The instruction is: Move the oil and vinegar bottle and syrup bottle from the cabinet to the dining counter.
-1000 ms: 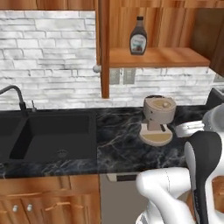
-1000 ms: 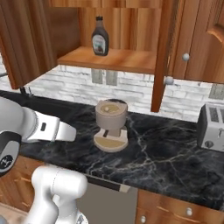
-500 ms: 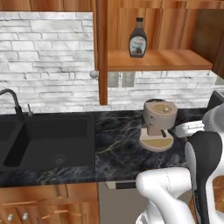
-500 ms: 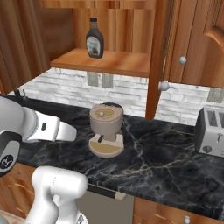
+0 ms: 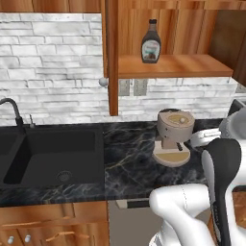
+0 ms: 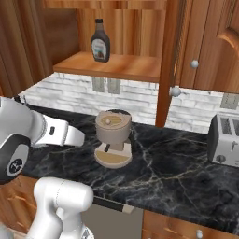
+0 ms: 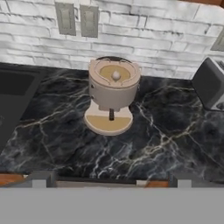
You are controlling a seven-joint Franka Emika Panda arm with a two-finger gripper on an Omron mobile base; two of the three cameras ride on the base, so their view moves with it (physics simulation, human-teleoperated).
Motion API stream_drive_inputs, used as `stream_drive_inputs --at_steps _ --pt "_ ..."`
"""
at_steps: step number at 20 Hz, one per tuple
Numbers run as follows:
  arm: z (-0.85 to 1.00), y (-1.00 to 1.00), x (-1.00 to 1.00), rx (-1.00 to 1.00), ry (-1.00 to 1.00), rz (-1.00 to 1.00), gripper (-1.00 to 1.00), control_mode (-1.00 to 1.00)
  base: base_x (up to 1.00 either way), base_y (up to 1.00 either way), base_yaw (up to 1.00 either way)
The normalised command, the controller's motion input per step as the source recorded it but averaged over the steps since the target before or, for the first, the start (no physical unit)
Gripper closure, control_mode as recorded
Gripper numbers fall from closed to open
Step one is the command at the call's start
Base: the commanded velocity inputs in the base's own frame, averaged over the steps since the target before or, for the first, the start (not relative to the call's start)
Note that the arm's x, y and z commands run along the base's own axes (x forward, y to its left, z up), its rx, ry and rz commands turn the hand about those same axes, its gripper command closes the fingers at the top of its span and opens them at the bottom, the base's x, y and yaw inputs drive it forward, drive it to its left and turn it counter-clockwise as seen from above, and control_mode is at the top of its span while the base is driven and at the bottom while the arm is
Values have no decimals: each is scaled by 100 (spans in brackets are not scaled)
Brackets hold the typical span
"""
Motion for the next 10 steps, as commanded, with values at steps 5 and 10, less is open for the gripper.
stream_drive_inputs --at_steps 5,10 --pt "2 -22 48 11 -3 18 -100 -100 0 0 0" --pt "14 -19 25 10 -14 25 -100 -100 0 0 0"
